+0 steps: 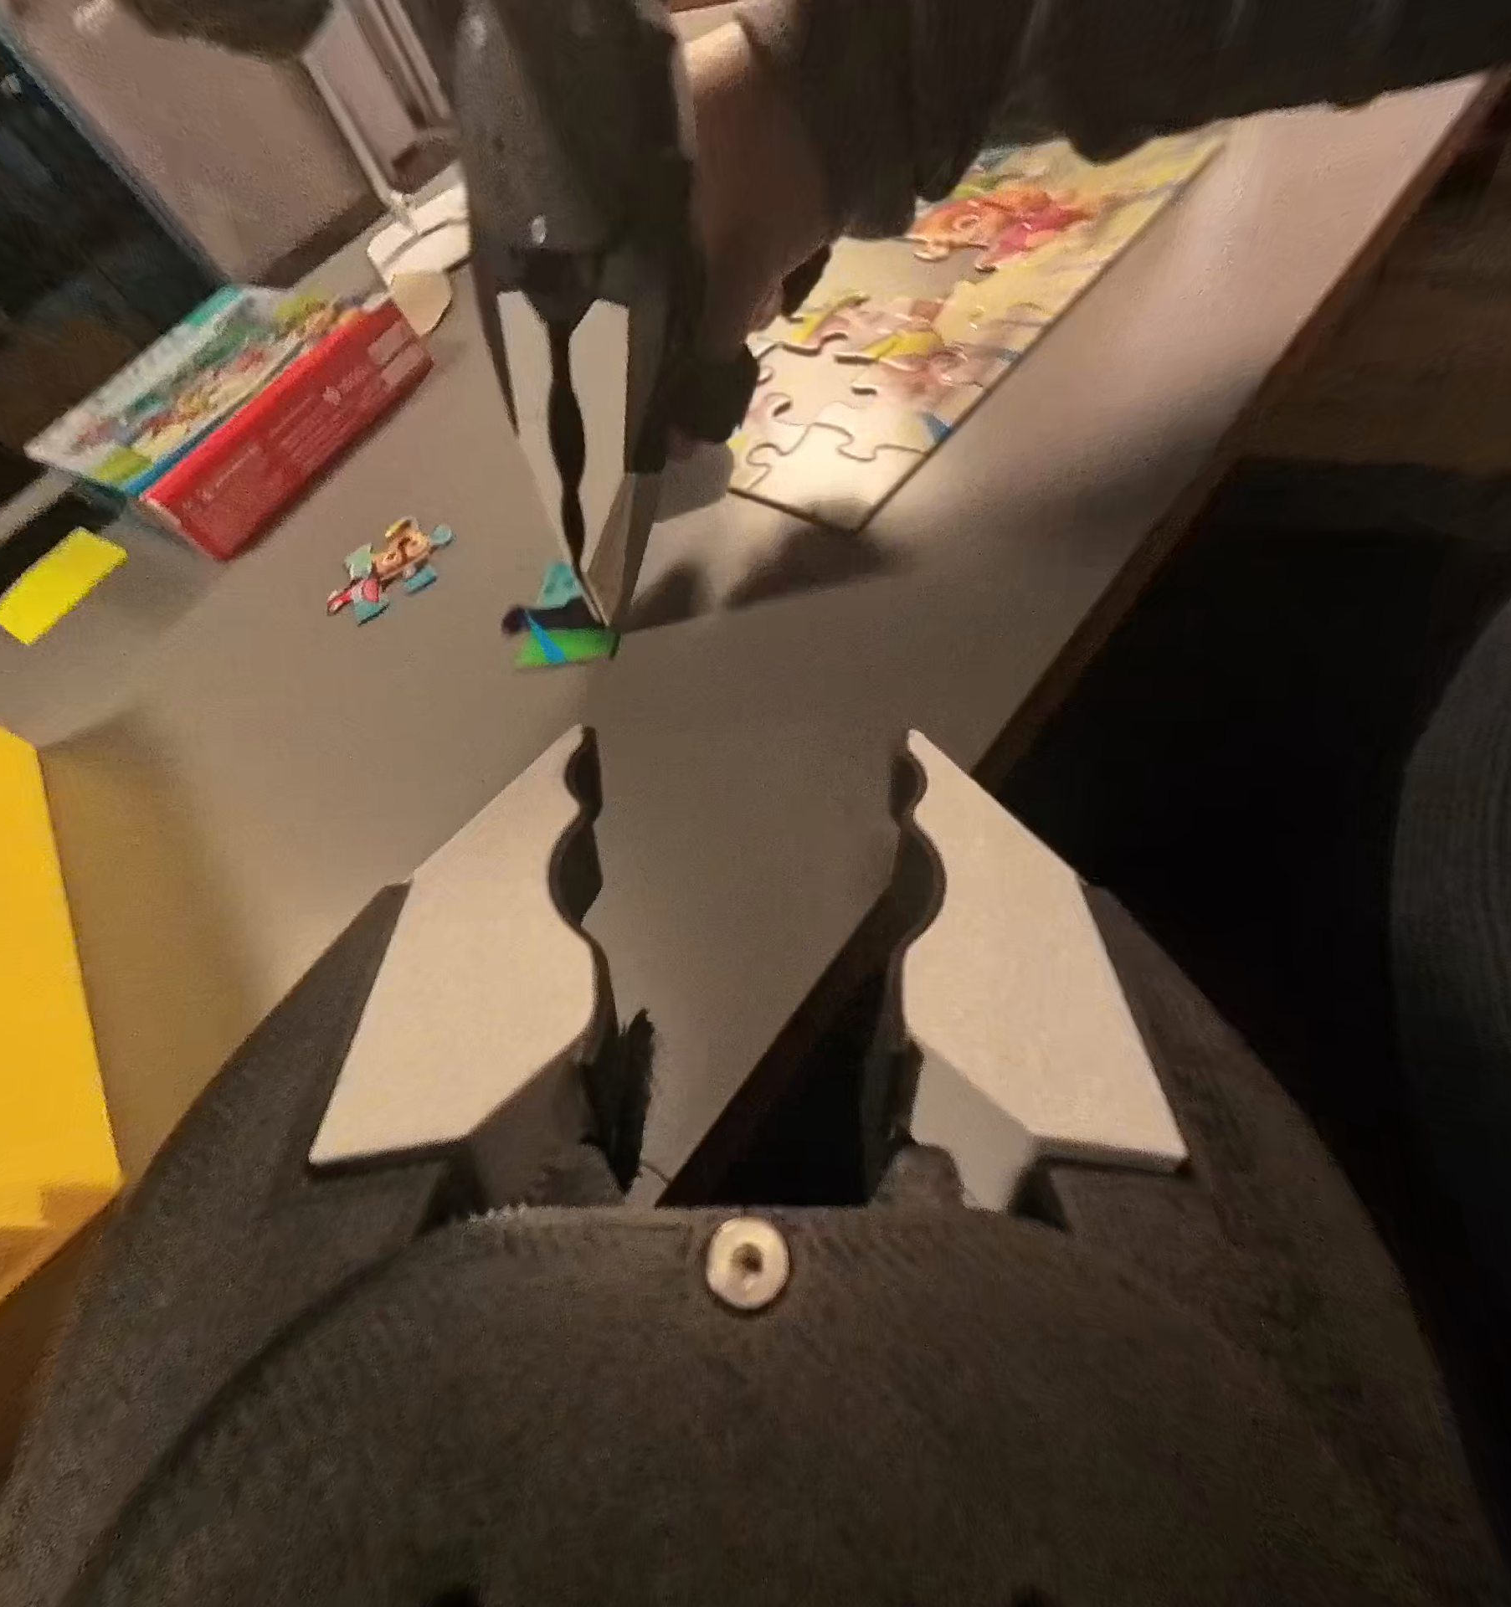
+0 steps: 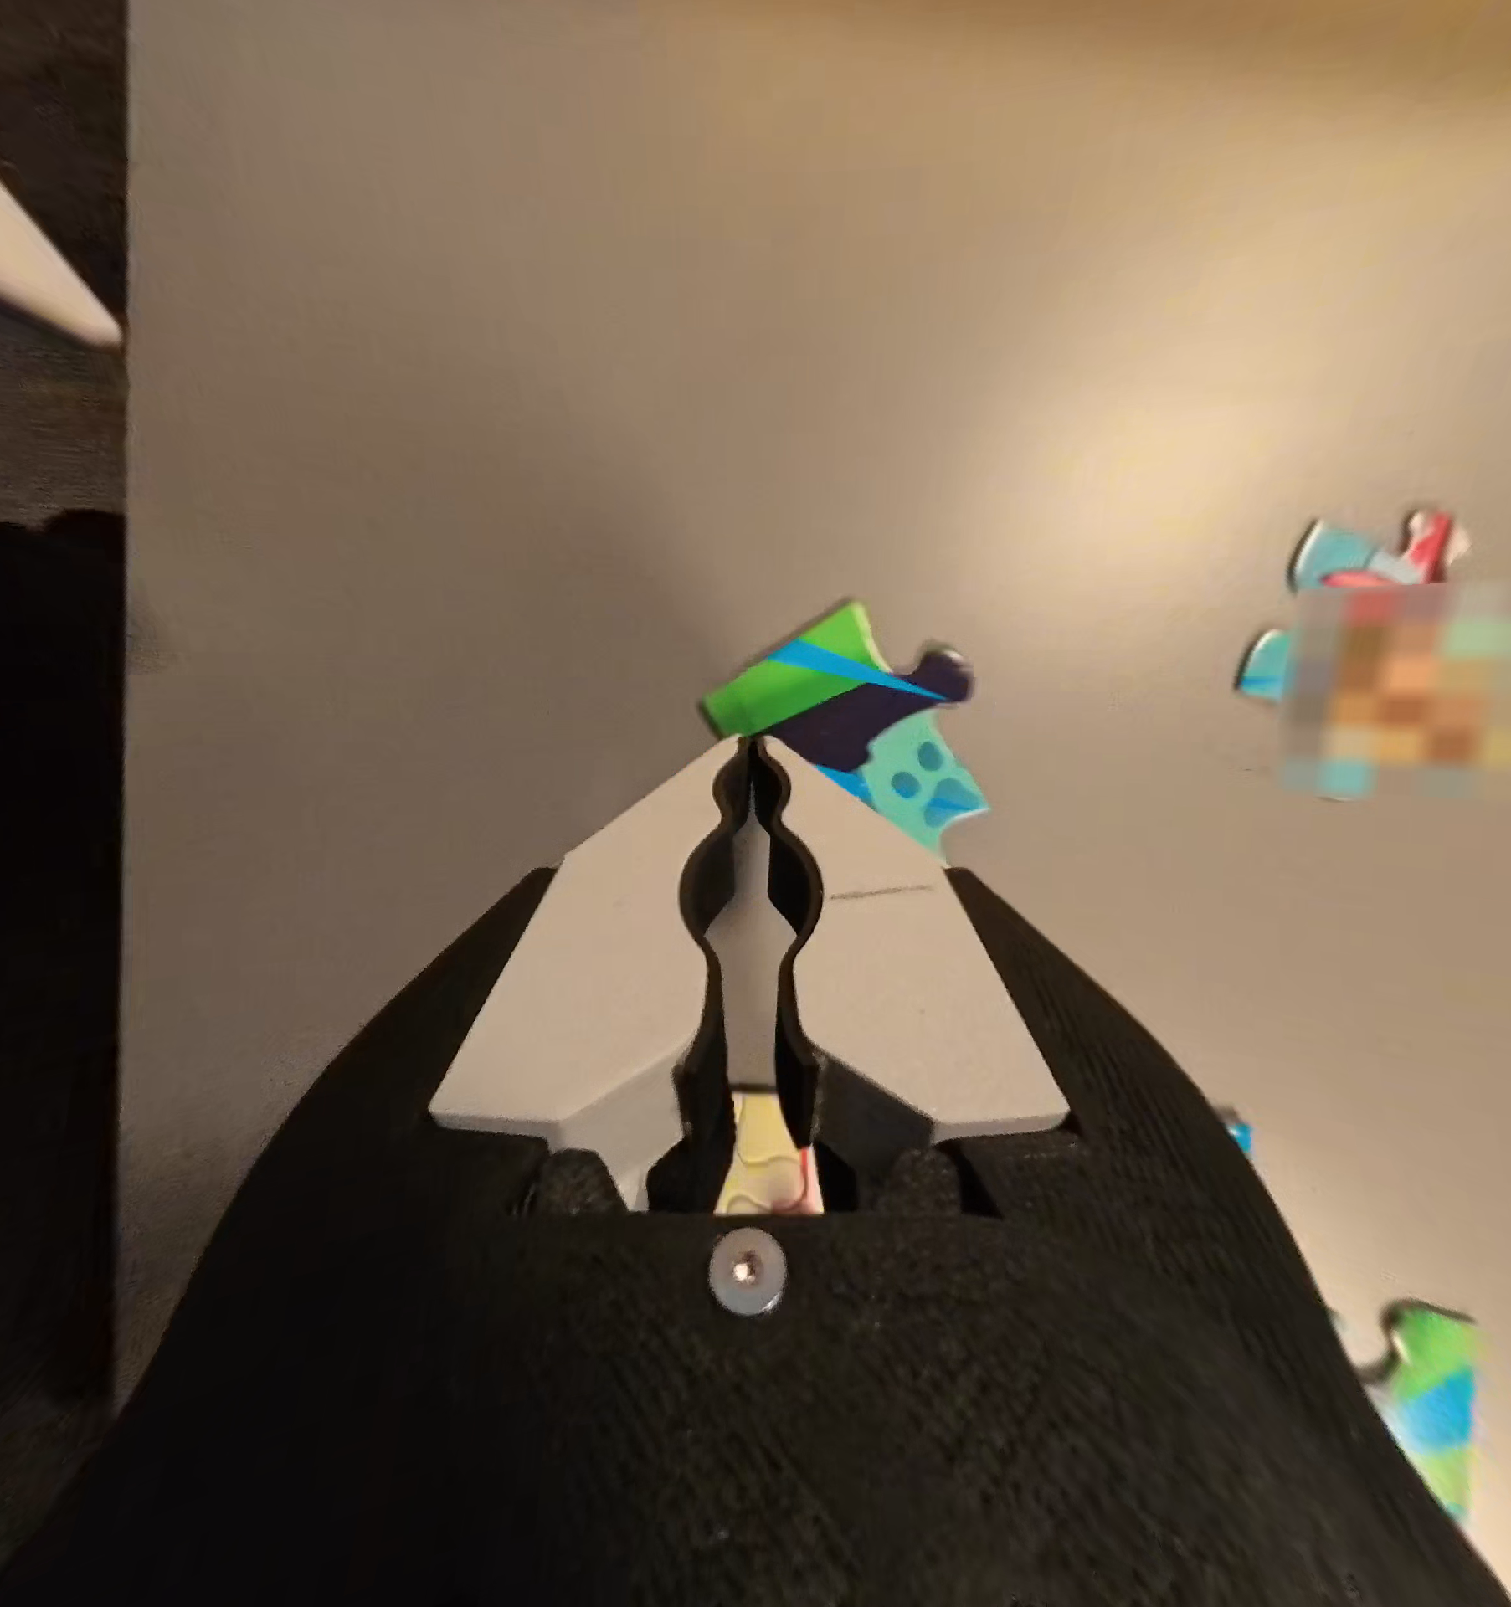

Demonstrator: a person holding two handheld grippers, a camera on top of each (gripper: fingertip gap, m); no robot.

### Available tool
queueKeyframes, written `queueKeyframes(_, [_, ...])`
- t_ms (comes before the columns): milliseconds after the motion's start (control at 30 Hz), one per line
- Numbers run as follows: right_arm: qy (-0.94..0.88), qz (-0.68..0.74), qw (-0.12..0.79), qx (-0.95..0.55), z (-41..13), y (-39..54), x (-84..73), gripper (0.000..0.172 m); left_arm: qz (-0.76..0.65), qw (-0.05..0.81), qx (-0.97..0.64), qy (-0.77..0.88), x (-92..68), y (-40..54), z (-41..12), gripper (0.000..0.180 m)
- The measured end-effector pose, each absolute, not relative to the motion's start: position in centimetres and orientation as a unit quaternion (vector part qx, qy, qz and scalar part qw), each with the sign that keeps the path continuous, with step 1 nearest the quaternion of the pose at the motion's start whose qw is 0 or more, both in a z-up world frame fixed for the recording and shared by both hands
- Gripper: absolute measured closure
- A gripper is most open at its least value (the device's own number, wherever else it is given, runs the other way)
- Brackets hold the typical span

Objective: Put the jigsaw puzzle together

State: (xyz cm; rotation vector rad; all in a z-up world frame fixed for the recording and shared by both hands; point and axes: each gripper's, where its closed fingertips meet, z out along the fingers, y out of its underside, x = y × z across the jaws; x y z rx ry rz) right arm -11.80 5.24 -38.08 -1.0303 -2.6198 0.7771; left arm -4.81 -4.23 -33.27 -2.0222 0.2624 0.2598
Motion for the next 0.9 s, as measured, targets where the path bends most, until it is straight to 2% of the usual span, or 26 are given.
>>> queueKeyframes(100, [-0.87, 0.274, 0.179, -0.37, -37.0, 5.9, -13.1, 0.172, 0.132, 0.509, -0.84, 0.133, -3.6, -4.5, -34.0, 0.111])
queueKeyframes(167, [-0.863, 0.257, 0.182, -0.396, -37.5, 7.0, -13.5, 0.172, 0.133, 0.503, -0.843, 0.137, -3.3, -4.6, -34.5, 0.107])
queueKeyframes(233, [-0.869, 0.252, 0.162, -0.395, -38.1, 6.5, -12.7, 0.172, 0.149, 0.493, -0.844, 0.149, -3.3, -4.6, -34.9, 0.106])
queueKeyframes(333, [-0.879, 0.294, 0.076, -0.367, -38.1, 2.5, -9.7, 0.172, 0.174, 0.477, -0.843, 0.177, -3.1, -4.5, -35.3, 0.103])
queueKeyframes(467, [-0.858, 0.342, 0.108, -0.367, -36.6, 1.5, -10.2, 0.172, 0.185, 0.458, -0.845, 0.206, -2.8, -4.5, -36.5, 0.102])
queueKeyframes(533, [-0.866, 0.314, 0.124, -0.37, -37.4, 2.2, -10.3, 0.172, 0.191, 0.446, -0.848, 0.214, -3.0, -4.5, -37.2, 0.103])
queueKeyframes(667, [-0.884, 0.332, 0.048, -0.325, -38.2, -1.3, -6.8, 0.172, 0.219, 0.414, -0.85, 0.242, -3.4, -4.6, -38.5, 0.106])
queueKeyframes(767, [-0.876, 0.362, 0.041, -0.315, -37.2, -2.3, -5.8, 0.172, 0.228, 0.39, -0.85, 0.27, -3.4, -4.8, -39.5, 0.108])
queueKeyframes(833, [-0.859, 0.392, 0.042, -0.326, -36.1, -2.2, -5.8, 0.172, 0.236, 0.377, -0.846, 0.294, -3.2, -5.0, -40.0, 0.116])
queueKeyframes(900, [-0.85, 0.407, 0.049, -0.332, -35.3, -1.8, -5.6, 0.172, 0.26, 0.374, -0.83, 0.324, -2.9, -5.1, -39.9, 0.138])
